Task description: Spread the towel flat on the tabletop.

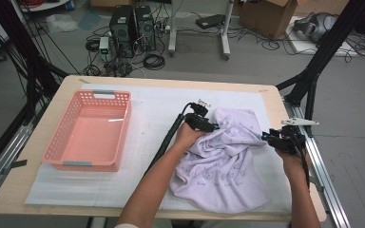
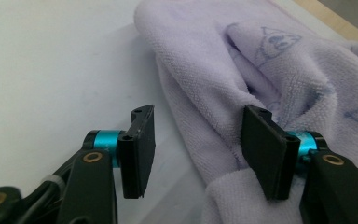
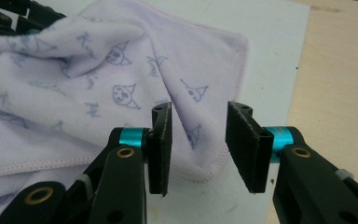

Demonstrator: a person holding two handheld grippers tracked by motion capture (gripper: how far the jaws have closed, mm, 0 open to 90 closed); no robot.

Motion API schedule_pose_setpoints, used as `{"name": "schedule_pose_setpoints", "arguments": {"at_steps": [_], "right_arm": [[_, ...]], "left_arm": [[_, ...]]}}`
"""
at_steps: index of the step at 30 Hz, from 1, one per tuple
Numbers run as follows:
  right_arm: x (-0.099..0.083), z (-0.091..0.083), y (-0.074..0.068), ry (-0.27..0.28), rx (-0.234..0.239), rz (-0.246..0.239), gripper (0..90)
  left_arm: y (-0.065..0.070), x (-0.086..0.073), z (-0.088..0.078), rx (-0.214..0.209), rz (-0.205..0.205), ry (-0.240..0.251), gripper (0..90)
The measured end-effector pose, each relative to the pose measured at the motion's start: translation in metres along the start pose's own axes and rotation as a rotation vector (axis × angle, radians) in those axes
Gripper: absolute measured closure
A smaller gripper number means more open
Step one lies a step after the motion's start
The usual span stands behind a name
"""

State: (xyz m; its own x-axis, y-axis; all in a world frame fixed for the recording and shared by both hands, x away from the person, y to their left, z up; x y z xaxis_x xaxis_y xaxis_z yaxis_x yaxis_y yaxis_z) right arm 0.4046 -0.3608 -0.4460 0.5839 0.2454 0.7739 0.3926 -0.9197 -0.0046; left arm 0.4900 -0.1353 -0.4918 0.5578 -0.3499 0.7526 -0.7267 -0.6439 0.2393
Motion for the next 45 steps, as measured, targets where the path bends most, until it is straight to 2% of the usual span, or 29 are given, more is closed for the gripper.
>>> {"name": "schedule_pose_setpoints", "arguments": {"at_steps": [1,2,6,7,8,10,11,13,14,17,18,22,26,28,32,33,35,37,38,39,42,44,45], "right_arm": [[0.000,0.000,0.000,0.001,0.000,0.001,60.6],[0.000,0.001,0.000,0.001,0.001,-0.001,61.2],[0.002,0.002,-0.003,0.007,0.008,0.008,61.9],[0.002,0.002,-0.004,0.007,0.009,0.006,62.1],[0.002,0.002,-0.005,0.010,0.011,0.002,62.3],[0.003,0.001,-0.006,0.013,0.015,-0.001,62.7],[0.004,0.001,-0.007,0.016,0.015,-0.003,62.7],[0.005,0.001,-0.007,0.018,0.017,0.004,62.7],[0.005,0.001,-0.007,0.018,0.017,0.007,62.7],[0.008,0.000,-0.010,0.021,0.021,-0.005,62.9],[0.009,0.000,-0.011,0.021,0.021,-0.008,62.9],[0.011,0.004,-0.015,0.020,0.027,-0.014,62.9],[0.012,0.010,-0.019,0.011,0.036,-0.025,63.2],[0.011,0.011,-0.020,0.006,0.036,-0.021,63.3],[0.011,0.009,-0.015,0.014,0.026,-0.016,63.3],[0.012,0.009,-0.014,0.018,0.018,-0.010,63.3],[0.012,0.007,-0.011,0.032,0.010,0.007,63.3],[0.014,0.007,-0.011,0.046,0.020,0.021,63.2],[0.014,0.008,-0.012,0.048,0.029,0.028,62.9],[0.014,0.009,-0.014,0.045,0.042,0.033,62.4],[0.013,0.016,-0.024,0.026,0.090,0.033,60.7],[0.013,0.023,-0.035,0.018,0.161,0.058,56.3],[0.012,0.028,-0.041,0.008,0.189,0.076,50.2]], "left_arm": [[0.004,-0.001,0.001,-0.005,0.025,-0.007,48.5],[0.007,-0.002,0.002,-0.008,0.028,-0.014,52.0],[0.012,-0.003,0.004,-0.052,-0.002,-0.021,65.8],[0.012,-0.003,0.003,-0.048,-0.007,-0.024,73.5],[0.013,-0.002,0.002,-0.039,-0.010,-0.025,75.9],[0.011,0.000,-0.003,0.027,0.023,-0.007,81.6],[0.009,0.000,-0.006,0.049,0.017,0.015,82.0],[0.001,-0.001,-0.012,0.076,-0.028,0.040,82.1],[-0.007,-0.002,-0.017,0.103,-0.042,0.045,82.1],[-0.027,0.002,-0.037,0.199,-0.047,0.093,82.7],[-0.035,0.004,-0.046,0.233,-0.050,0.113,86.4],[-0.066,0.005,-0.075,0.307,-0.107,0.158,87.0],[-0.090,0.000,-0.091,0.354,-0.135,0.174,87.5],[-0.101,0.000,-0.101,0.397,-0.139,0.189,87.5],[-0.124,0.005,-0.125,0.493,-0.188,0.276,87.4],[-0.127,0.005,-0.130,0.496,-0.209,0.293,87.3],[-0.127,0.002,-0.134,0.463,-0.226,0.307,83.5],[-0.121,-0.002,-0.132,0.423,-0.209,0.297,66.8],[-0.118,-0.005,-0.132,0.415,-0.201,0.291,61.8],[-0.114,-0.008,-0.131,0.396,-0.192,0.285,57.0],[-0.105,-0.016,-0.130,0.373,-0.164,0.277,55.3],[-0.101,-0.022,-0.128,0.352,-0.161,0.247,54.9],[-0.099,-0.024,-0.127,0.340,-0.161,0.233,52.7]]}}
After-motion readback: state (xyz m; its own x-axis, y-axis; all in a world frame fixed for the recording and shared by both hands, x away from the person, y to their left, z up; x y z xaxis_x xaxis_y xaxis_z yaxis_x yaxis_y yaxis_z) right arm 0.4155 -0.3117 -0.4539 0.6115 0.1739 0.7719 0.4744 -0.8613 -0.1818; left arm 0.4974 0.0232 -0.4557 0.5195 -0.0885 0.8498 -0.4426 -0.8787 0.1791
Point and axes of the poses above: each handheld gripper's, and its own axes: z roughly forward along the jaws, x roughly out of its top, y roughly to its right, the point moved 8 cm from there along z, roughly forward along the jaws, and after that the axes turned 1 degree about -z, right-handed, at the moved point
